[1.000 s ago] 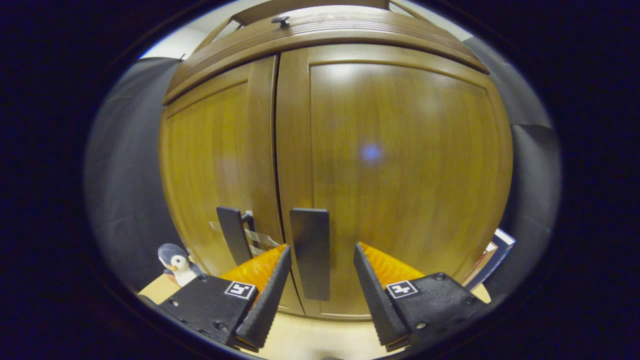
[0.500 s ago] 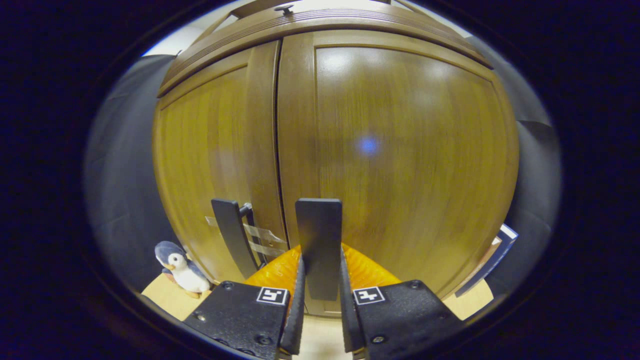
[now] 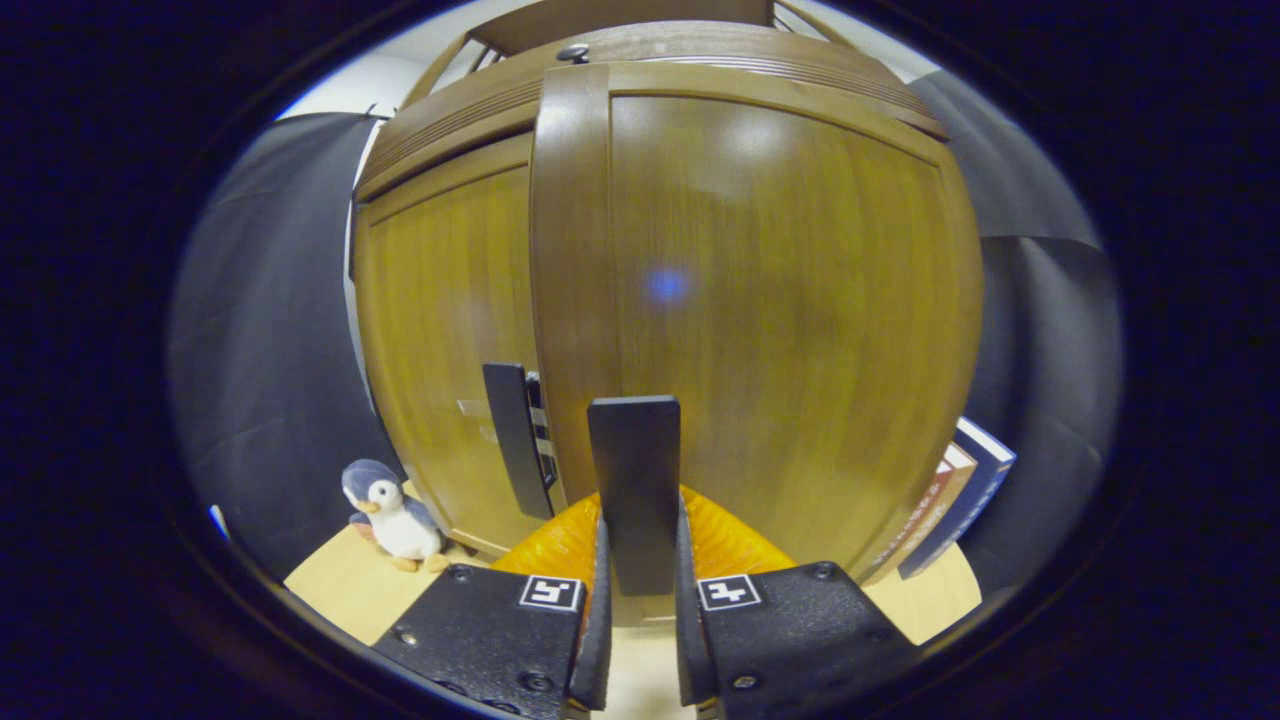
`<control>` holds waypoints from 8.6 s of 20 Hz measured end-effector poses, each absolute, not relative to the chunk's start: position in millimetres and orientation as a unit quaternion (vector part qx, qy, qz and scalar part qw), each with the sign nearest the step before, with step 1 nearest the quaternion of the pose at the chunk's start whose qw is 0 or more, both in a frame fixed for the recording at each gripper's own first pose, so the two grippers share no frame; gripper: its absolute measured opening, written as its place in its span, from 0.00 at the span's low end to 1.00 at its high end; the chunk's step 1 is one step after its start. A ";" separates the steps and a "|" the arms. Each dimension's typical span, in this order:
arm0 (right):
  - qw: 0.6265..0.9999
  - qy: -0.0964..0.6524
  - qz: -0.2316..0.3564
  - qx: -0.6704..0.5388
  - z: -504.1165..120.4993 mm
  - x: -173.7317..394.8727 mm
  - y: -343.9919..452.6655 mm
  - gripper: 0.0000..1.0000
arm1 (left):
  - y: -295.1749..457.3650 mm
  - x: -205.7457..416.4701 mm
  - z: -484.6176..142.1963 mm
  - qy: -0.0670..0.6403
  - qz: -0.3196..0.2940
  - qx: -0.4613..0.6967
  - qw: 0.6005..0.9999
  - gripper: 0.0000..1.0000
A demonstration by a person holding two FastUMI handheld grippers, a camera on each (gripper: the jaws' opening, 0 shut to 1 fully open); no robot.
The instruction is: Open the right door of the double-door shoe cabinet with the right hand, and open the left door with the left hand.
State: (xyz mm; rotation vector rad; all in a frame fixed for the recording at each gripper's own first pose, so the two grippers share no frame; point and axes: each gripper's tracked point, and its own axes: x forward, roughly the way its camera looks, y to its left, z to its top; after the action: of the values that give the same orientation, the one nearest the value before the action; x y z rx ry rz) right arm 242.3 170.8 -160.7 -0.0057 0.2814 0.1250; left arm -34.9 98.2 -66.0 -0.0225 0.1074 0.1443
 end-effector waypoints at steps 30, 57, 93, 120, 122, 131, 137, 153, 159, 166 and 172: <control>0.992 0.123 -0.004 -0.005 -149.4 87.3 -61.8 0.05 | 5.5 -44.5 -63.8 0.047 -0.004 -0.037 0.998 0.95; 0.993 0.107 0.034 0.030 -119.7 83.3 -122.8 0.36 | 34.6 -74.2 -42.8 0.032 0.022 -0.015 0.999 0.96; 0.991 0.091 -0.096 0.007 -59.8 -39.5 44.0 1.00 | -23.7 230.2 -121.9 0.030 -0.100 -0.043 0.994 0.96; 0.987 0.102 -0.123 -0.001 -71.5 -39.2 24.5 1.00 | -43.0 270.4 -153.4 0.056 -0.149 -0.032 0.987 0.19; 0.988 0.104 -0.117 -0.004 -72.2 -40.7 29.1 1.00 | -38.4 261.2 -154.5 0.057 -0.155 -0.031 0.986 0.19; 0.990 0.118 -0.082 -0.009 -78.4 -58.0 53.1 1.00 | -5.7 207.3 -155.7 0.048 -0.161 -0.019 0.986 0.19; 0.992 0.115 -0.050 -0.008 -79.9 -66.5 80.6 1.00 | 31.2 171.1 -159.5 0.050 -0.152 -0.019 0.987 0.19; 0.993 0.116 -0.002 -0.017 -87.1 -72.4 119.6 1.00 | 108.5 130.4 -166.3 0.057 -0.119 -0.022 0.991 0.08; 0.993 0.118 0.006 -0.015 -89.3 -69.2 126.0 1.00 | 145.9 125.0 -170.3 0.057 -0.088 -0.037 0.994 0.02; 0.991 0.129 0.023 -0.007 -96.9 -64.2 135.7 1.00 | 175.3 122.2 -171.5 0.045 -0.098 -0.039 0.993 0.10; 0.991 0.133 0.025 -0.005 -100.4 -65.1 132.8 1.00 | 210.2 133.1 -175.7 0.052 -0.087 -0.040 0.994 0.01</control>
State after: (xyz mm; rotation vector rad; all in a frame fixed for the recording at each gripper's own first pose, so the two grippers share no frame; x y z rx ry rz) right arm -65.1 132.8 -100.4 -0.0110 0.2671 0.0509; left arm 133.1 210.2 -175.7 -0.0808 0.1034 -0.1753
